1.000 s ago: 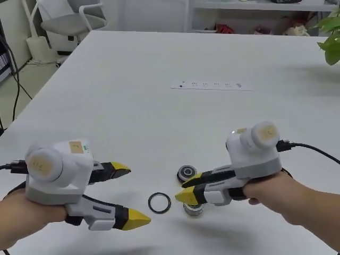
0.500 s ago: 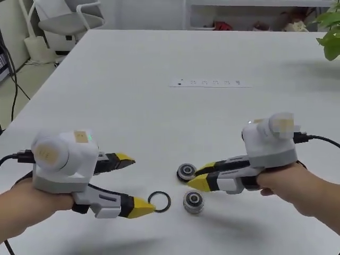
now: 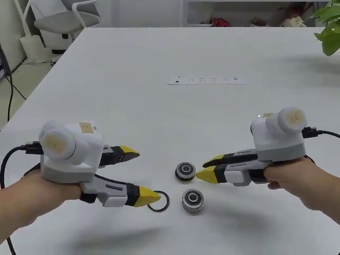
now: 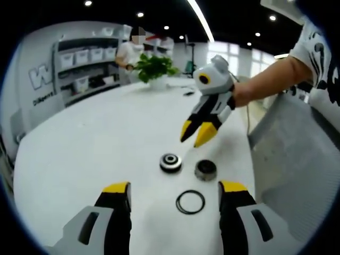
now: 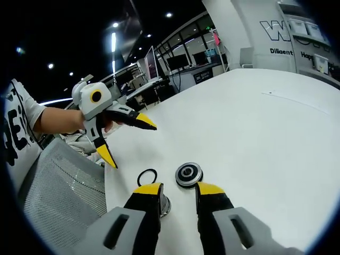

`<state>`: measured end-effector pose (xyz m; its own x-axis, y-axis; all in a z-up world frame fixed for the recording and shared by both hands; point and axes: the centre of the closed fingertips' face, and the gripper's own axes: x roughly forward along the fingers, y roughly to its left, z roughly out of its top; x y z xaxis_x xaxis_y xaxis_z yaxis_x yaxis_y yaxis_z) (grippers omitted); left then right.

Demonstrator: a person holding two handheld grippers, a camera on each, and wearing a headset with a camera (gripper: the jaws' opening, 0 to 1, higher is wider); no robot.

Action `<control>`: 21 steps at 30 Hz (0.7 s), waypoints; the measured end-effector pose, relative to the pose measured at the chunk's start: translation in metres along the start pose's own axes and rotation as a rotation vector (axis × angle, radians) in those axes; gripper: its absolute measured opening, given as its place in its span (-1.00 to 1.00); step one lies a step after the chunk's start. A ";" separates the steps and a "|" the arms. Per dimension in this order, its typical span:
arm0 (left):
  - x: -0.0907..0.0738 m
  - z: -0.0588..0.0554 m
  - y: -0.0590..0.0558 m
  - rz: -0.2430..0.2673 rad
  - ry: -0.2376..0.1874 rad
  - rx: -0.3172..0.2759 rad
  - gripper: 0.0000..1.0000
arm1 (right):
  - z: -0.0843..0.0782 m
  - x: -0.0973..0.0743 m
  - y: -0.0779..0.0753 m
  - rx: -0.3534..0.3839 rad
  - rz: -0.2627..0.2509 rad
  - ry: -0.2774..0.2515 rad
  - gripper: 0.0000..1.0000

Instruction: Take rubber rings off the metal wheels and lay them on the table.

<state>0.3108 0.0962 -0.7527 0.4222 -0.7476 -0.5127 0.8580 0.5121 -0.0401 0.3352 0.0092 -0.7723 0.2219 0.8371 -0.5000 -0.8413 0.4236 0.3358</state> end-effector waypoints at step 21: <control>0.023 0.000 0.009 -0.015 0.013 -0.009 0.23 | -0.011 0.008 -0.017 -0.065 -0.048 0.023 -0.53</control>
<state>0.3280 0.0833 -0.7646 0.4058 -0.7497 -0.5228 0.8615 0.5048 -0.0552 0.3455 0.0051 -0.7908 0.2519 0.8083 -0.5322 -0.8604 0.4388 0.2592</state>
